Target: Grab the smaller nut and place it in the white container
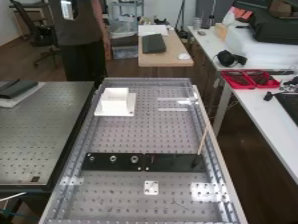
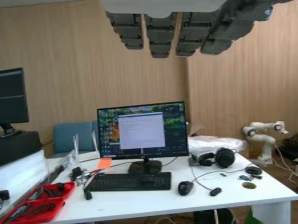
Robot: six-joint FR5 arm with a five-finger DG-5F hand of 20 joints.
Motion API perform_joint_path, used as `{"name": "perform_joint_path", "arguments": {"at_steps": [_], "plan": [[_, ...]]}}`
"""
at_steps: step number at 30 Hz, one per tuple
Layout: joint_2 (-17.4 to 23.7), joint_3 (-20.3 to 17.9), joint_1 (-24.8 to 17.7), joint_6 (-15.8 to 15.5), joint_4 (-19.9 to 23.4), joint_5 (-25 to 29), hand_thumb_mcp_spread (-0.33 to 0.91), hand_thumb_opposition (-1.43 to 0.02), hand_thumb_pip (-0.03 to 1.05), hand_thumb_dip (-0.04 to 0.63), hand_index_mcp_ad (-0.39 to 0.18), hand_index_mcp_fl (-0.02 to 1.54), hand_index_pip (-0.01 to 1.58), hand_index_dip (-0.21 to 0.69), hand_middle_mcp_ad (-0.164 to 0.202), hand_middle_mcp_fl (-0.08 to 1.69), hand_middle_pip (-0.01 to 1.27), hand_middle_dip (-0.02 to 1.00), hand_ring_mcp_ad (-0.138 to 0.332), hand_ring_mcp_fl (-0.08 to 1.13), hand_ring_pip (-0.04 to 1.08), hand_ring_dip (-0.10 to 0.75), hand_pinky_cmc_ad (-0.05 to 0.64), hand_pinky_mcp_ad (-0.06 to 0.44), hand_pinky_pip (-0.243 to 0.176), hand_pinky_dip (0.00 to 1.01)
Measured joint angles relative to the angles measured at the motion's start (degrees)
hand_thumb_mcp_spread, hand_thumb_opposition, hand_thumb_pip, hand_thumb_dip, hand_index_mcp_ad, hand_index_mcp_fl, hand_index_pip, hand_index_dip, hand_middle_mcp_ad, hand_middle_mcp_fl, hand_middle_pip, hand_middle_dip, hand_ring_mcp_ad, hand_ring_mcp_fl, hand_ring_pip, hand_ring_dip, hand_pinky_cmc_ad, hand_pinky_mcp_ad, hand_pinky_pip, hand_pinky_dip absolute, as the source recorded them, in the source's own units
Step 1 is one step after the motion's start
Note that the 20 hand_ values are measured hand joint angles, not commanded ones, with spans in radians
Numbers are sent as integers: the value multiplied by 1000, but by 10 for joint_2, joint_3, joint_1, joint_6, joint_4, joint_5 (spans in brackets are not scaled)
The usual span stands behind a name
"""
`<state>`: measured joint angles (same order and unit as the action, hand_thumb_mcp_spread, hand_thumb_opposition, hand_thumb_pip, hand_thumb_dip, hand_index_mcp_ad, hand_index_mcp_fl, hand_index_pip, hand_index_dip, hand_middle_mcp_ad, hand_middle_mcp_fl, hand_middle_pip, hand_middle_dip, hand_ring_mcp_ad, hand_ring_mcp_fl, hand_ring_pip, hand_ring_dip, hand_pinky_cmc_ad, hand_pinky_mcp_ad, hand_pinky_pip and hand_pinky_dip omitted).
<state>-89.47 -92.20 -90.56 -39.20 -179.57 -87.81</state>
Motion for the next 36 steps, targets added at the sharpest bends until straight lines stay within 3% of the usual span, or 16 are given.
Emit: {"name": "perform_joint_path", "arguments": {"at_steps": [3, 6, 9, 11, 13, 16, 22, 36], "plan": [[1, -1, 1, 1, 2, -1, -5, -37, 45, 0, 0, -10, 3, 7, 68, 10, 21, 24, 75, -3, 16, 16, 80, 51, -10, 14], [1, -2, 2, 1, 2, -2, 176, -370, 379, 7, 0, -7, 12, 47, 42, 12, 70, 35, 84, -2, 37, 17, 113, 98, -12, 47], [1, -3, 2, 2, 3, -4, 188, -524, 354, 10, -7, -3, 37, 91, 42, 5, 101, 91, 91, 0, 59, 37, 206, 190, -28, 113], [1, -4, 2, 2, 4, -4, 190, -572, 365, 10, -10, -10, 37, 113, 42, 3, 110, 112, 120, 0, 73, 45, 262, 244, -44, 138], [1, -6, 2, 1, 6, -3, 194, -614, 393, 10, -7, -5, 47, 138, 42, 12, 120, 127, 155, -2, 77, 51, 312, 276, -44, 152], [1, -8, 3, 4, 8, -3, 192, -634, 394, 10, -10, -3, 56, 154, 40, 7, 124, 143, 169, 0, 91, 63, 367, 314, -58, 178], [0, -10, 2, 7, 8, -5, 195, -679, 408, 9, -12, -7, 58, 161, 44, 10, 138, 159, 202, -2, 101, 68, 410, 330, -75, 199], [1, -26, -4, 4, 16, 6, 195, -695, 417, 12, -12, -5, 63, 173, 44, 12, 141, 175, 202, -2, 106, 77, 429, 328, -91, 197]]}}
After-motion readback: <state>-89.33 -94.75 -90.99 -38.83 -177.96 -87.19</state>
